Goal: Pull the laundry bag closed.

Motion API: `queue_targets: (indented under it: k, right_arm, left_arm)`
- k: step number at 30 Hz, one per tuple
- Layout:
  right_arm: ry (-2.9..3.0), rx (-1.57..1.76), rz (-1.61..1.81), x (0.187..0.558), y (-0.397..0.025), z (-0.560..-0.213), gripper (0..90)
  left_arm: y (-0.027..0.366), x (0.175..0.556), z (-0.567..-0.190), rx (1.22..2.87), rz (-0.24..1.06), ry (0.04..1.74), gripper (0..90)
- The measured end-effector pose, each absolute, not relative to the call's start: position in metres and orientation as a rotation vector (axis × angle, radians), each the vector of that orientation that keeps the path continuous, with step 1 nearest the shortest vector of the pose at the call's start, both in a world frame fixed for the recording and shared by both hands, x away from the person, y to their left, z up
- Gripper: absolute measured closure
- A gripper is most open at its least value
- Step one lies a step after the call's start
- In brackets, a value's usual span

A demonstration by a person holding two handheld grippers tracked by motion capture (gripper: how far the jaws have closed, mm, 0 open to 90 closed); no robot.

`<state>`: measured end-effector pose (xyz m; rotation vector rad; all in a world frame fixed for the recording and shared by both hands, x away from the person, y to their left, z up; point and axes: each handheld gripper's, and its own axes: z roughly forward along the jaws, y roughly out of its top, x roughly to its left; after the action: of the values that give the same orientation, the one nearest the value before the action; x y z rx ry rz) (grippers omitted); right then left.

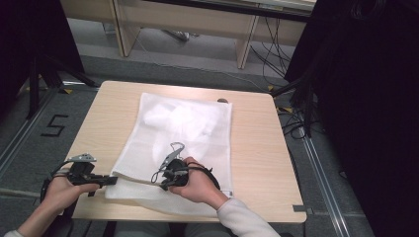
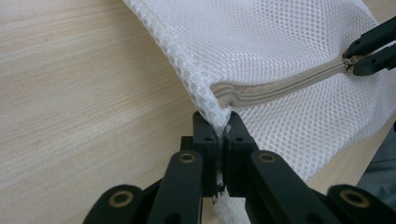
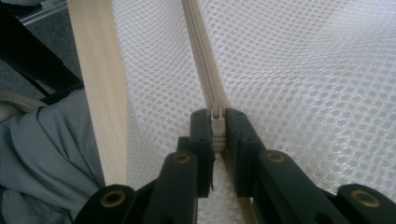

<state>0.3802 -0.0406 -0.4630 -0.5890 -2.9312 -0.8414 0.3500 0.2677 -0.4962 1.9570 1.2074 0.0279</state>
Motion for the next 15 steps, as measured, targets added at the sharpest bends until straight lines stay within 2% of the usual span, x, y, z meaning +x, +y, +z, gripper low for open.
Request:
queue_targets:
  k: [15]
  right_arm:
    - [-2.927, -0.620, -0.832, 0.3781, -0.0470, -0.4611, 82.7]
  left_arm:
    - [0.2679, 0.3504, -0.4966, 1.955, 0.027, 1.209, 85.7]
